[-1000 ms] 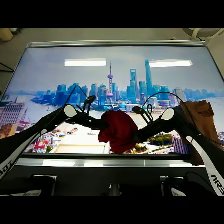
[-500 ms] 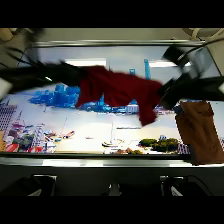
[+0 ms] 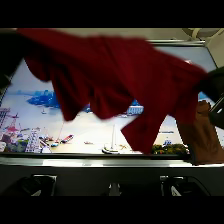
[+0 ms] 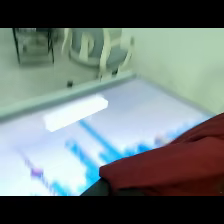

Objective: Fold the shirts.

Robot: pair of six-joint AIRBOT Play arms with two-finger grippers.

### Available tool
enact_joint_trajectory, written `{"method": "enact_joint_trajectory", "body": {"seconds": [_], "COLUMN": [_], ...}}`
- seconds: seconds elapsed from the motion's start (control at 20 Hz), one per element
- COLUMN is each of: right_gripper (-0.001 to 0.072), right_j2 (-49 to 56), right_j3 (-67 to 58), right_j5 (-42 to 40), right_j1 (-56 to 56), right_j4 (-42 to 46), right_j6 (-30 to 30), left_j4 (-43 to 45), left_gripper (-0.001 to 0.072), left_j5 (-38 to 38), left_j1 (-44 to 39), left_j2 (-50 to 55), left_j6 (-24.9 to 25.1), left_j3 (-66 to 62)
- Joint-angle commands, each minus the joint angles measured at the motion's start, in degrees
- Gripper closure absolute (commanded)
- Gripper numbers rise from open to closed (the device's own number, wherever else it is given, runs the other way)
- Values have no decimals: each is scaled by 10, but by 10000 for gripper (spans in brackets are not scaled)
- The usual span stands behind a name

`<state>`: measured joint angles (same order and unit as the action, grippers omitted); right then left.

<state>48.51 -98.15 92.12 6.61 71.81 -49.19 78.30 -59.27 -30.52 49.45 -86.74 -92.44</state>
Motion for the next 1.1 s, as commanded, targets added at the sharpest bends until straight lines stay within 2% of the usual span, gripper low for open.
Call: {"method": "enact_joint_trajectory", "body": {"seconds": [0.0, 0.1, 0.25, 0.35, 0.5, 0.55, 0.6, 0.65, 0.75, 0.9, 1.0, 1.05], "right_gripper": [691, 691, 690, 689, 684, 523, 200, 109, 94, 87, 87, 88], "right_j2": [35, 38, 54, 103, 199, 224, 239, 244, 239, 235, 229, 231], "right_j3": [84, 224, 425, 480, 479, 470, 451, 422, 335, 182, 160, 163], "right_j5": [116, 53, -144, -248, -355, -370, -358, -334, -260, -143, -123, -82], "right_j1": [0, 0, 0, 0, 0, 0, 0, 0, -1, -7, -58, -94], "right_j4": [18, 2, -2, -1, -26, -44, -60, -64, -27, 79, 55, 27], "right_j6": [-20, -1, 54, 54, 12, 3, 4, 9, 10, -1, -30, -38], "left_j4": [42, 12, -52, -77, -79, -78, -78, -78, -76, -67, -67, -67], "left_gripper": [684, 685, 684, 684, 683, 683, 683, 683, 683, 683, 683, 683], "left_j5": [-49, 1, 140, 188, 198, 203, 207, 206, 194, 165, 158, 154], "left_j1": [-3, -3, -3, -3, -3, -2, 0, 4, 21, 52, 64, 67], "left_j2": [-2, 2, 26, 55, 96, 102, 102, 101, 101, 101, 101, 101], "left_j6": [-29, -29, -29, -29, -38, -37, -37, -37, -35, -26, -16, -15], "left_j3": [133, 268, 444, 498, 506, 505, 504, 502, 494, 475, 471, 472]}}
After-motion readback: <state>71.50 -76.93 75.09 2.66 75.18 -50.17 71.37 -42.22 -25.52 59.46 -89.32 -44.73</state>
